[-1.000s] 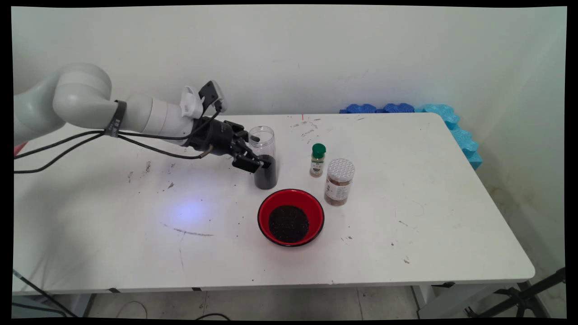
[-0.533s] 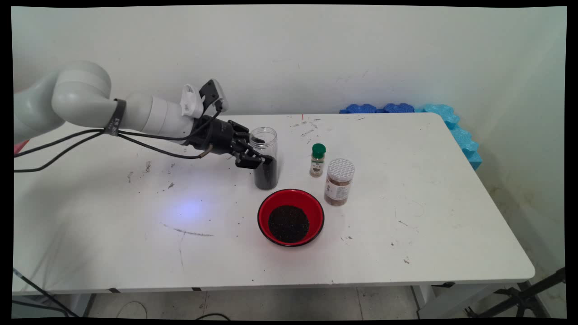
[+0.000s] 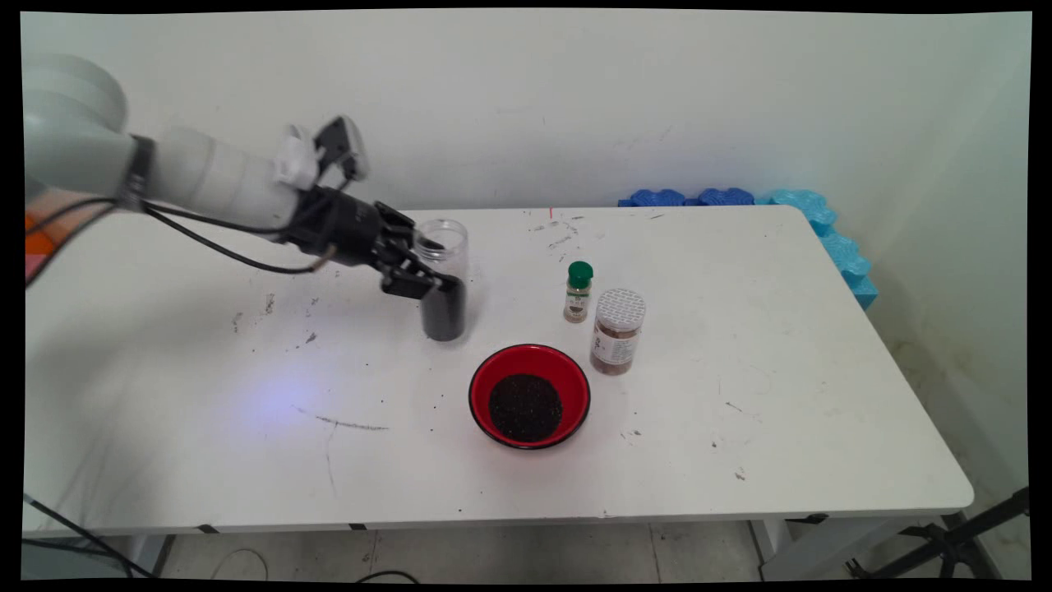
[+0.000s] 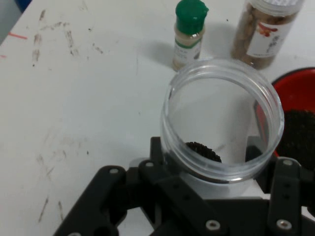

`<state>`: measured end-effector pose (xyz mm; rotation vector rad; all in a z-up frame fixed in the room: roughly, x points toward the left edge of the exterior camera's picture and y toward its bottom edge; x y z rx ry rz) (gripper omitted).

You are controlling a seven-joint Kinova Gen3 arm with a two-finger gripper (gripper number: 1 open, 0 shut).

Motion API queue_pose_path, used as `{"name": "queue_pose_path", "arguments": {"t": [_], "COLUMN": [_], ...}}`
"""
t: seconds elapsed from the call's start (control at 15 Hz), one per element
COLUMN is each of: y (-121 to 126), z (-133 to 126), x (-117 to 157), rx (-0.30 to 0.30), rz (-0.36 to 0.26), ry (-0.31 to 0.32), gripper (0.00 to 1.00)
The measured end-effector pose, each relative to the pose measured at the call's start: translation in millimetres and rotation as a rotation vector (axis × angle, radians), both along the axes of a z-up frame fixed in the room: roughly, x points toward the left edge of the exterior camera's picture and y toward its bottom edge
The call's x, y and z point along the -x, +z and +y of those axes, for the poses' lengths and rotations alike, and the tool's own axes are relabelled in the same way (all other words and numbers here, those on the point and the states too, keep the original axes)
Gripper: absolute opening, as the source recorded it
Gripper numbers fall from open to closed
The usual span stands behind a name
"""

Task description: Pour the black seasoning powder in the red bowl

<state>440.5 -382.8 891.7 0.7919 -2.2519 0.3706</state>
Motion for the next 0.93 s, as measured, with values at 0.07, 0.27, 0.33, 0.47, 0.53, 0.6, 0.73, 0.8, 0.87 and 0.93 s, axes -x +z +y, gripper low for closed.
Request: {"name": "queue_pose_path", "arguments": {"t": [0.07, 0.27, 0.33, 0.47, 0.53, 0.6, 0.73, 0.8, 0.87, 0.93], "y": [9, 31, 40, 59, 66, 72, 83, 89, 93, 99], "z": [5, 19, 26, 42, 49, 55, 69, 76, 81, 88], "x": [-5, -17, -21, -31, -33, -35, -37, -37, -36, -34], "rx": [-0.006, -0.020, -0.026, -0.045, -0.054, -0.063, -0.083, -0.095, -0.104, -0.117], "rz": [-0.005, -0.014, -0.018, -0.021, -0.021, -0.020, -0.014, -0.009, -0.004, 0.001], "ry": [-0.002, -0.010, -0.016, -0.029, -0.035, -0.042, -0.058, -0.070, -0.078, -0.092], "gripper": [0.00, 0.00, 0.00, 0.00, 0.00, 0.00, 0.00, 0.00, 0.00, 0.00]}}
